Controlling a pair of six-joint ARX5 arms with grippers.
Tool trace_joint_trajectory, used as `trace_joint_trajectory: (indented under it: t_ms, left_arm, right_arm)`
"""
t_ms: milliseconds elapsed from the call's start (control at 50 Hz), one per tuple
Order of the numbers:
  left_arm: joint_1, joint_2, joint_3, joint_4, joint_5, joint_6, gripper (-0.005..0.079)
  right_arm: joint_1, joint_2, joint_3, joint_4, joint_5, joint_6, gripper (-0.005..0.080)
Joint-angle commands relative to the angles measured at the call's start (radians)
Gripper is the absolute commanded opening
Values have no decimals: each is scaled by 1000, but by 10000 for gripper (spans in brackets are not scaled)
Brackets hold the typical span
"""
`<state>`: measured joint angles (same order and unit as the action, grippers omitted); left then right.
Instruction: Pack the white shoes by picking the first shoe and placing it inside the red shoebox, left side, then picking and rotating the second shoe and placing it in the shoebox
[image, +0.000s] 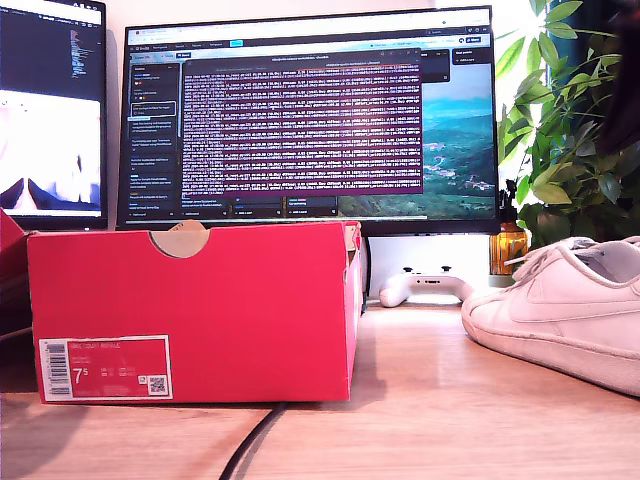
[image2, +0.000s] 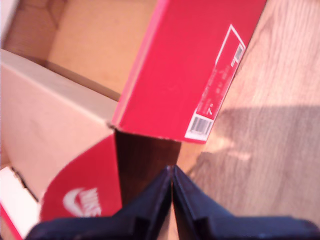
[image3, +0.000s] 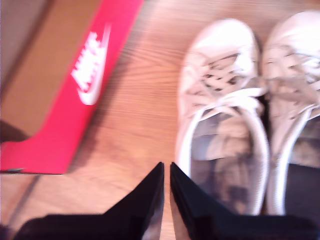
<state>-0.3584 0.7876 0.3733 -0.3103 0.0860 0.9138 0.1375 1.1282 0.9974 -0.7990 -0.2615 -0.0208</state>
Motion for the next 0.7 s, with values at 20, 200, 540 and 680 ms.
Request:
trace_joint_trajectory:
  t_ms: [20,200,540,680]
  left_arm:
    - [-2,26,7,42,2,4,-19]
    - [-2,80,7,83,2,11,-19]
    - [-3,97,7,132,3,11,-19]
    - [-3,105,7,132,3,11,-19]
  right_arm:
    - [18,33,18,-4,48,-3,2]
    - [21,116,18,-39,70,-13,106]
    - [43,289,18,-27,83,-57,270]
    - [66,341,18,-30,88,-58,287]
